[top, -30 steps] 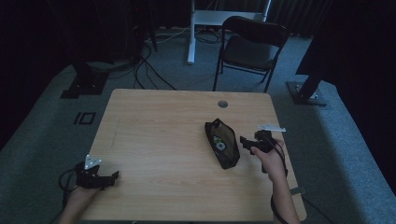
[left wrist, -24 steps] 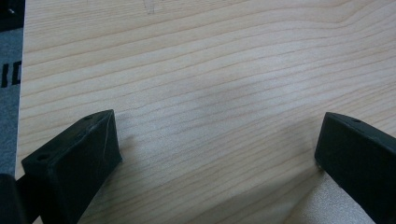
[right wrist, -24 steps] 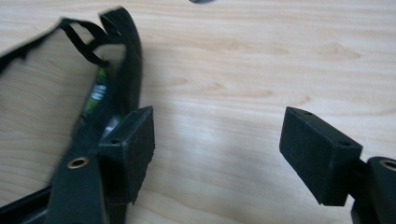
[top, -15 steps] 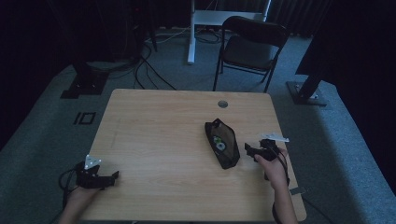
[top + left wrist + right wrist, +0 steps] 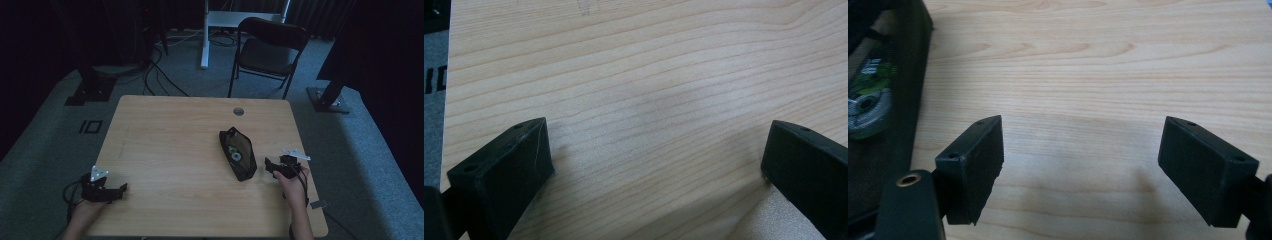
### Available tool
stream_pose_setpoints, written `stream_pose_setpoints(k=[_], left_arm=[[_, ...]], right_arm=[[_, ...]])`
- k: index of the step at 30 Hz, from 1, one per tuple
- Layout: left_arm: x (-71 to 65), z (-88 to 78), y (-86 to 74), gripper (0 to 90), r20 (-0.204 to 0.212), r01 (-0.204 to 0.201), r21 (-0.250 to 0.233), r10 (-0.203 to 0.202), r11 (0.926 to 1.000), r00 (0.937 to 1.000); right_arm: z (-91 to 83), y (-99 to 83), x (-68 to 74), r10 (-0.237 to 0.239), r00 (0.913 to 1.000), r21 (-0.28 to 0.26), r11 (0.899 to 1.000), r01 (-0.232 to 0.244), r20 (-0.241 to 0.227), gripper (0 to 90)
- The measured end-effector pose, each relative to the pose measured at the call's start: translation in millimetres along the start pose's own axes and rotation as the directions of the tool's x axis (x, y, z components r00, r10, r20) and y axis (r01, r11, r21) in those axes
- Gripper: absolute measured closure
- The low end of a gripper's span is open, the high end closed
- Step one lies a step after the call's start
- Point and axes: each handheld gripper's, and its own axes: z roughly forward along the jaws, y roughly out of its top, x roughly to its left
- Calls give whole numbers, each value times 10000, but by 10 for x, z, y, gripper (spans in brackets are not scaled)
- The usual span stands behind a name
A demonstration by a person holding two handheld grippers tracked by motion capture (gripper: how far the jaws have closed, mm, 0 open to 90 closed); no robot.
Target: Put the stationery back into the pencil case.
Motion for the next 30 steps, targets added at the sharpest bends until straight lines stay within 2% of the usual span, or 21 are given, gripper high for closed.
stream_pose_setpoints(k=[5,8,9,11,13,16,21,25,30], left_arm=[[0,-1,0,0,-1,-6,9,6,10000,10000],[0,-1,0,0,-2,-8,9,8,10000,10000],[1,-1,0,0,1,-7,10,7,10000,10000],[0,-1,0,0,-1,-8,10,8,10000,10000],[0,-1,0,0,-2,-8,8,8,10000,10000],[0,-1,0,0,-1,-6,8,6,10000,10000],[0,-1,0,0,-3,-10,8,10,10000,10000],[0,-1,0,0,-1,-9,8,9,10000,10000],[1,-1,0,0,-1,-8,8,8,10000,10000]], right_arm=[[5,-77,-27,340,9992,-44,9994,-340,208,174],[-11,-112,-39,808,9962,-447,9958,-793,317,188],[-16,-118,-40,787,9957,-436,9961,-767,480,189],[-13,-120,-39,764,9957,-307,9967,-749,524,187],[3,-118,-22,478,9965,45,9988,-483,686,182],[12,-118,-19,367,9966,247,9990,-386,737,180],[10,-131,13,-409,9955,524,9980,366,852,179],[7,-139,29,-494,9934,589,9973,435,1033,171],[11,-138,30,-554,9937,630,9968,494,974,152]])
